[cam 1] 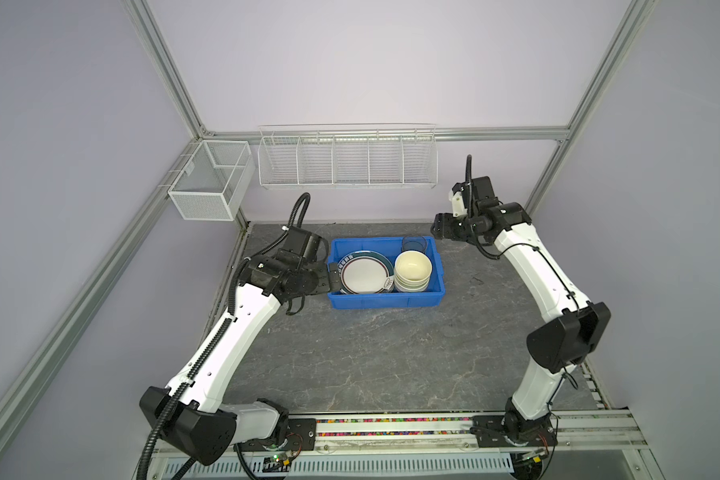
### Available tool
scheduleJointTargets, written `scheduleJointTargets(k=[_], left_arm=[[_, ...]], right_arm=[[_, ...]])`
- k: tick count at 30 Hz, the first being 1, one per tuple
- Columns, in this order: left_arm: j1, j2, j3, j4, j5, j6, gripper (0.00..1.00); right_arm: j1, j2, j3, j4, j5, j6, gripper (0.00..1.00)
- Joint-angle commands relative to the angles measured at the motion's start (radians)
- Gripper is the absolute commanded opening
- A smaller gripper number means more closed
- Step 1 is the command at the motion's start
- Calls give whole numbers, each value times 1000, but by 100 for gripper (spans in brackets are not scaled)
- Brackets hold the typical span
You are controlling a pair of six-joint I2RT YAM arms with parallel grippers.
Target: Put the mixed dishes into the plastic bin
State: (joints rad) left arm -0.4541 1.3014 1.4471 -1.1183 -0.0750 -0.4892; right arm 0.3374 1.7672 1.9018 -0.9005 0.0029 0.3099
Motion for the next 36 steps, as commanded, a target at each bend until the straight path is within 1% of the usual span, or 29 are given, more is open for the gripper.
scheduleJointTargets(k=[1, 2, 6, 9, 11, 16, 21, 26, 29, 30, 32, 33, 35, 36], left_arm=[[32, -38, -2, 14, 1, 30, 99], [45, -45, -7, 23, 1, 35, 99], [94, -66, -11, 39, 7, 43, 99], [119, -105, -37, 102, 15, 49, 99], [124, -124, -46, 135, 19, 55, 99], [126, -142, -71, 187, -19, 51, 99], [129, -163, -126, 277, -69, 59, 99], [128, -228, -242, 449, -180, 109, 99], [128, -261, -327, 566, -225, 210, 99], [129, -271, -363, 609, -235, 248, 99], [129, -296, -462, 728, -241, 368, 99], [128, -308, -510, 778, -257, 399, 99], [129, -329, -601, 863, -330, 411, 99], [130, -333, -639, 899, -362, 408, 99]], right_arm=[[3, -110, -107, 67, 15, -10, 93], [3, -141, -142, 77, 23, -10, 89], [3, -237, -257, 89, 35, -13, 88], [2, -306, -347, 93, 55, -10, 88], [1, -363, -422, 111, 83, -9, 88], [-1, -500, -585, 140, 163, 10, 88], [-9, -644, -723, 173, 198, -6, 88], [-18, -759, -814, 174, 262, -63, 88], [-27, -782, -854, 184, 290, -86, 88], [-31, -787, -874, 207, 285, -109, 88], [-37, -803, -942, 296, 241, -225, 88], [-38, -807, -970, 329, 232, -275, 88], [-48, -808, -1015, 376, 230, -309, 88], [-59, -808, -1048, 396, 202, -324, 89]])
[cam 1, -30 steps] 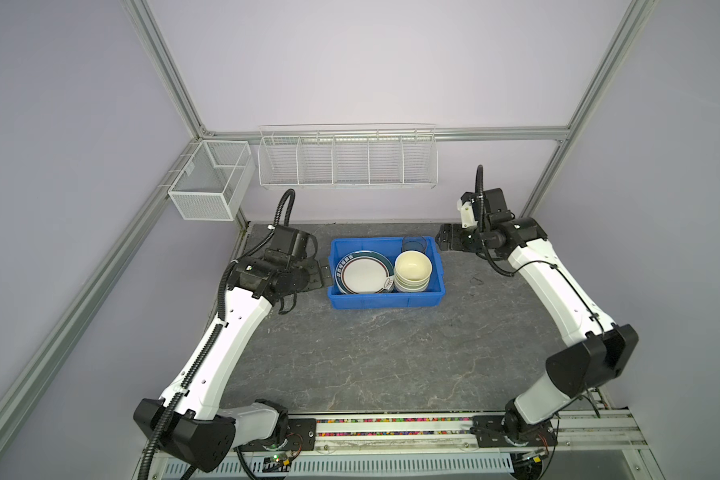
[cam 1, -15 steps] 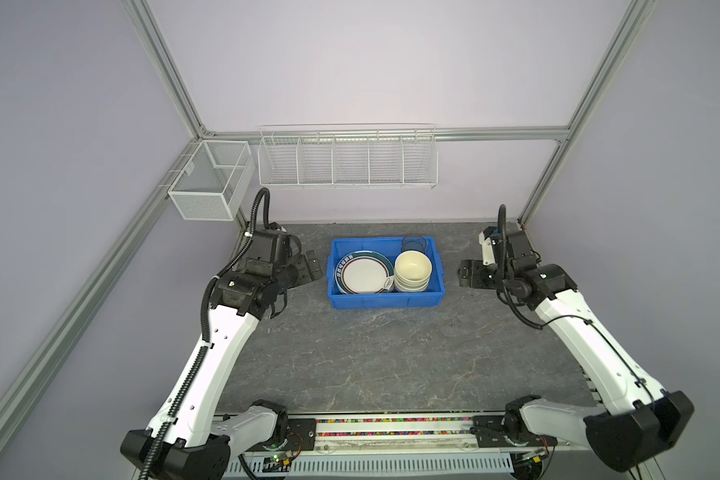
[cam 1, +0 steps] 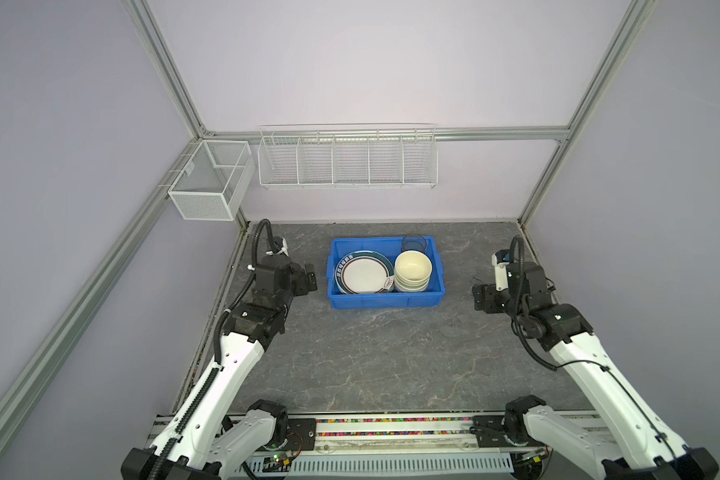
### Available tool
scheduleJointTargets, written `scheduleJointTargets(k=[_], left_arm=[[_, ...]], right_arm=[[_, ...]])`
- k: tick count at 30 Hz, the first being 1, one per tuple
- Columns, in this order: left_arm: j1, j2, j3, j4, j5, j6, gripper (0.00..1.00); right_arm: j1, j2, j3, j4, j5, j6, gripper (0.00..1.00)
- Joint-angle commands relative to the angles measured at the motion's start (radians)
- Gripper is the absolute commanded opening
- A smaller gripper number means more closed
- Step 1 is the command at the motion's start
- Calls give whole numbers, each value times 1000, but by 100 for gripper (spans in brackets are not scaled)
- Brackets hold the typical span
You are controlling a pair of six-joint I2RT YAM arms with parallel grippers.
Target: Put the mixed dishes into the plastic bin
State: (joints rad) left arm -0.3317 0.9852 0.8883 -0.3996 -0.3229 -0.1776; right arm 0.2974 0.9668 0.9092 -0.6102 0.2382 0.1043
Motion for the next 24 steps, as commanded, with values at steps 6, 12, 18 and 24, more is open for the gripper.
scheduleJointTargets(k=[6, 12, 18, 24], left_arm=[[41, 71, -318, 553, -191, 170, 99], [151, 192, -482, 931, -79, 122, 99], [180, 312, -514, 1061, -37, 134, 99], [190, 419, -526, 1234, -32, 204, 99]], right_arm=[[-86, 28, -167, 263, -162, -135, 89], [-197, 96, -302, 547, -157, -145, 88], [-300, 154, -462, 920, -164, -163, 89], [-349, 330, -484, 1186, -250, -124, 89]])
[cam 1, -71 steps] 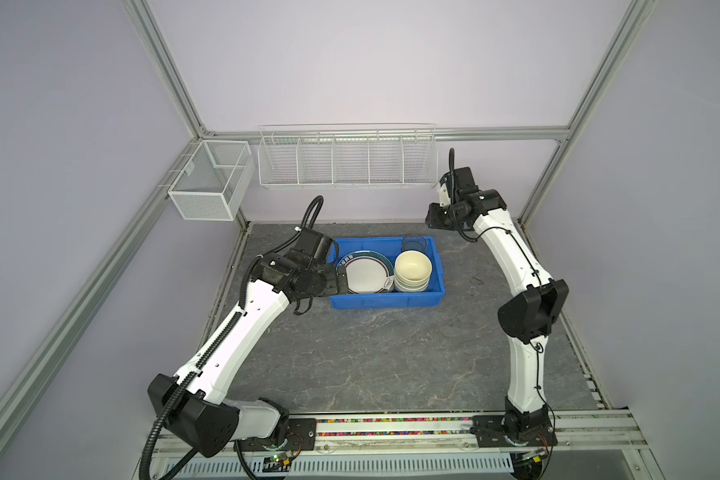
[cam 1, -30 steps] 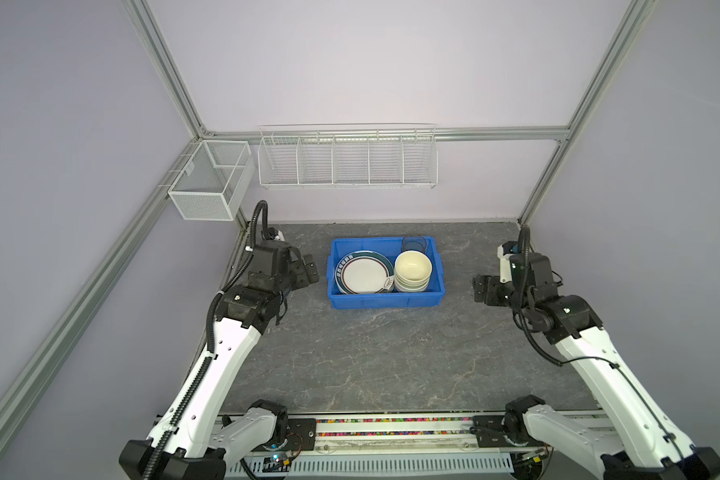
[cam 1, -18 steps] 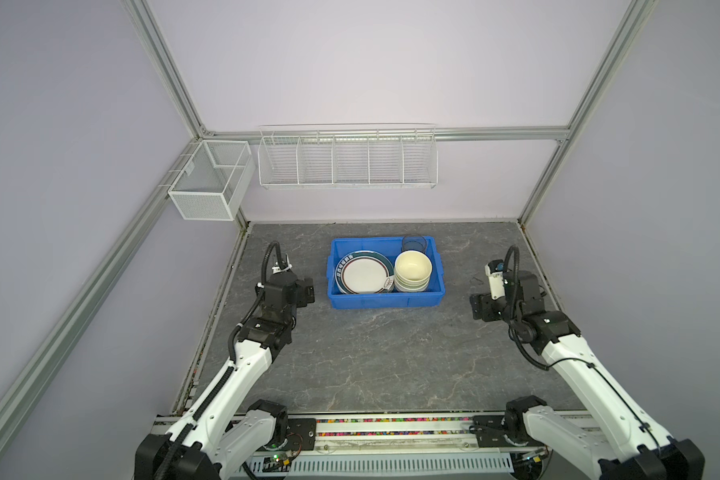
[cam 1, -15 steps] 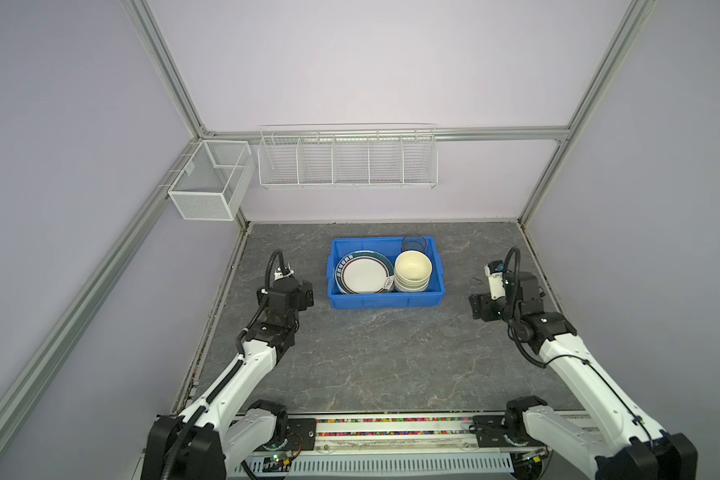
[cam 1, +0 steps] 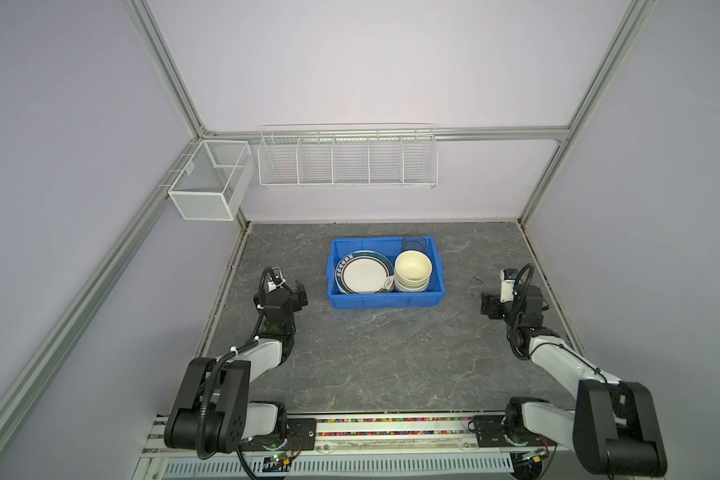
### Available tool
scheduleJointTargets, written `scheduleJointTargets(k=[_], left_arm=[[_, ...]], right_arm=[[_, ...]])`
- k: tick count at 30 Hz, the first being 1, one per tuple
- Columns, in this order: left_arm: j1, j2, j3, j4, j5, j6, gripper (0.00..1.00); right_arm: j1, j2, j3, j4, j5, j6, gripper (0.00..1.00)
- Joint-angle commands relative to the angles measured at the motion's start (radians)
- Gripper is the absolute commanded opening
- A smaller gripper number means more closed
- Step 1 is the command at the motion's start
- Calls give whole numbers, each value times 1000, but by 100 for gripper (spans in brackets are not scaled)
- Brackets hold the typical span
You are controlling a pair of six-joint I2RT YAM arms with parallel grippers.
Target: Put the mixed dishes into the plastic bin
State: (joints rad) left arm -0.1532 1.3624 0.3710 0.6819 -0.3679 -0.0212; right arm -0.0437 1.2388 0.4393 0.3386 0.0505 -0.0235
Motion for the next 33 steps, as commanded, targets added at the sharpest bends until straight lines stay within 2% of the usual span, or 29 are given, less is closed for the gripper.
scheduleJointTargets(k=[1, 7, 9, 12, 14, 16, 18, 33], left_arm=[[17, 63, -7, 181, 8, 47, 99], [34, 204, -17, 333, 27, 45, 99], [61, 176, 8, 230, 79, 18, 99], [105, 184, 29, 201, 149, -5, 99], [106, 182, 29, 199, 153, -6, 99], [106, 184, 29, 201, 152, -6, 99], [106, 184, 29, 202, 151, -6, 99], [106, 187, 25, 213, 152, -2, 99]], right_arm=[[-10, 84, -16, 272, -73, 2, 89], [-11, 196, -23, 398, -102, 8, 88], [-11, 241, -65, 507, -72, 19, 88], [-12, 313, -116, 687, -44, 33, 88], [-13, 280, -90, 579, -59, 27, 88], [-8, 302, -84, 606, -62, 17, 88], [-4, 288, -69, 549, -57, 16, 88], [25, 291, -56, 531, -6, -1, 88]])
